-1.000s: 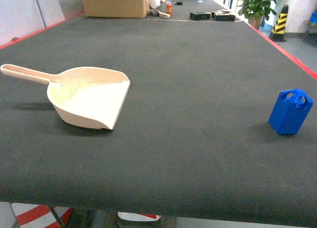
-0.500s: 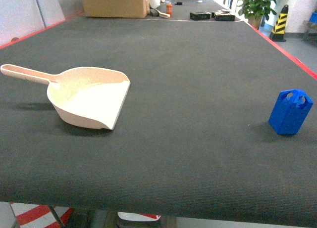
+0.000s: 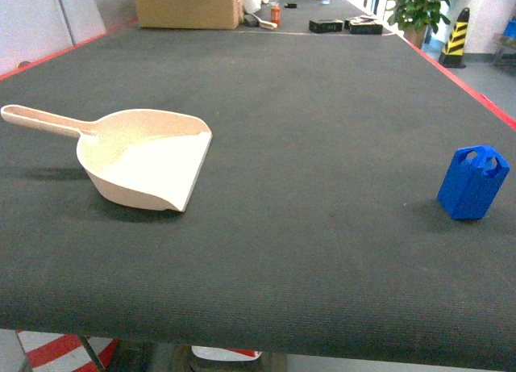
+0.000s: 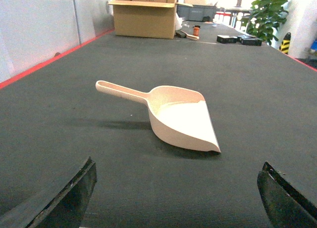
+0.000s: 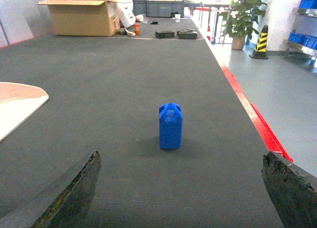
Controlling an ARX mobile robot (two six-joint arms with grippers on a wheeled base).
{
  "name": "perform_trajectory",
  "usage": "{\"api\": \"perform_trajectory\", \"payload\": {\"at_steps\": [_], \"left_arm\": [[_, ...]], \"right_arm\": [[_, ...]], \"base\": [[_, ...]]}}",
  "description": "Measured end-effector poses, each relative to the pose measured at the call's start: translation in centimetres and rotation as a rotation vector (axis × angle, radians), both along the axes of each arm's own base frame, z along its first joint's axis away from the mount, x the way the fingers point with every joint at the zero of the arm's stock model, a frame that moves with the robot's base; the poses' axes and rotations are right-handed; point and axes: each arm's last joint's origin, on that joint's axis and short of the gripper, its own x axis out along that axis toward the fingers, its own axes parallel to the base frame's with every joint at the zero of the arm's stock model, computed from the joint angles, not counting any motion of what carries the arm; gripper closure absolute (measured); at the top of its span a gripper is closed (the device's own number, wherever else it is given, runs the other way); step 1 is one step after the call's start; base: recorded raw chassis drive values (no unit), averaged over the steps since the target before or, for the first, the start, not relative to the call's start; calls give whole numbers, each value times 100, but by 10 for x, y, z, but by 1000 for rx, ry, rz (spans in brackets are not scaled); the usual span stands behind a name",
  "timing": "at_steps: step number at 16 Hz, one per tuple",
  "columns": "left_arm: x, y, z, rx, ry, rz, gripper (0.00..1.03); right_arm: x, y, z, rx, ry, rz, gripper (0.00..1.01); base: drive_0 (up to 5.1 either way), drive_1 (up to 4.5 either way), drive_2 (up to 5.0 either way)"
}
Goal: Place part in tray to right shelf
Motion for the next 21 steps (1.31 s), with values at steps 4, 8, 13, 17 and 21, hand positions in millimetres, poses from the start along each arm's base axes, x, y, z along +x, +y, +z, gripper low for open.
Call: {"api": "perform_trajectory", "payload": {"at_steps": [4,8,13,17,21], "left_arm": [[19,12,2,-431,130,161,5],[97,36,31,-870,56,39,5],[197,51,-5,-1018,212,166,5],[201,53,2,-1016,151,93,5],[271,77,-15,-1088,93,69,5]], "right_arm": [[0,0,0,0,0,0,3],[0,0,0,0,0,0,3],[0,0,0,0,0,0,3],[0,0,0,0,0,0,3],[0,0,0,0,0,0,3]], "base": [[0,0,0],[0,0,0],[0,0,0],[0,0,0],[0,0,0]]}}
